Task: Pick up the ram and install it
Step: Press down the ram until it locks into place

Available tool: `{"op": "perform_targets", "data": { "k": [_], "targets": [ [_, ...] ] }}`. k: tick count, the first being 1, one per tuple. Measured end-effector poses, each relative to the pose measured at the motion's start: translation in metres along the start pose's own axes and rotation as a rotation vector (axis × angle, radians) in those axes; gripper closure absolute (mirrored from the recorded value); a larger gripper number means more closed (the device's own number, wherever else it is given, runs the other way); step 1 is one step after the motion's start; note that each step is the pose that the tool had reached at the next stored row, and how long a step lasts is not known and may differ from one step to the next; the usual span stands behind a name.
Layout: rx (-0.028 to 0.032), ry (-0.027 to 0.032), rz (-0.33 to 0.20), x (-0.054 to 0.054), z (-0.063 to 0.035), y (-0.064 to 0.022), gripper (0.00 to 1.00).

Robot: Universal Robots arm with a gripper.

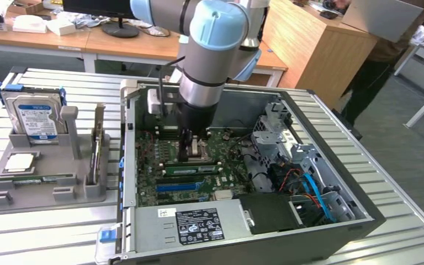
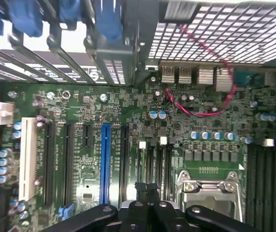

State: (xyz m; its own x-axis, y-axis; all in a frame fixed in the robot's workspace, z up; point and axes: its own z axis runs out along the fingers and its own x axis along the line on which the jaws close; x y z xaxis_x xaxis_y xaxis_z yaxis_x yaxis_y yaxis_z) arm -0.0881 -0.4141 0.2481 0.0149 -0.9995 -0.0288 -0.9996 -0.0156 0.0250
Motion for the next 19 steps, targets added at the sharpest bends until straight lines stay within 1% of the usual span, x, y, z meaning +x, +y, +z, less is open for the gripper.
{"op": "perform_targets", "data": {
  "k": [8, 19],
  "targets": [
    [0.0000, 0.0001, 0.000, -0.001, -0.0265, 0.0007, 0.90],
    [0.0000, 0.0001, 0.000, -0.002, -0.0572, 0.0014, 0.90]
  ]
}}
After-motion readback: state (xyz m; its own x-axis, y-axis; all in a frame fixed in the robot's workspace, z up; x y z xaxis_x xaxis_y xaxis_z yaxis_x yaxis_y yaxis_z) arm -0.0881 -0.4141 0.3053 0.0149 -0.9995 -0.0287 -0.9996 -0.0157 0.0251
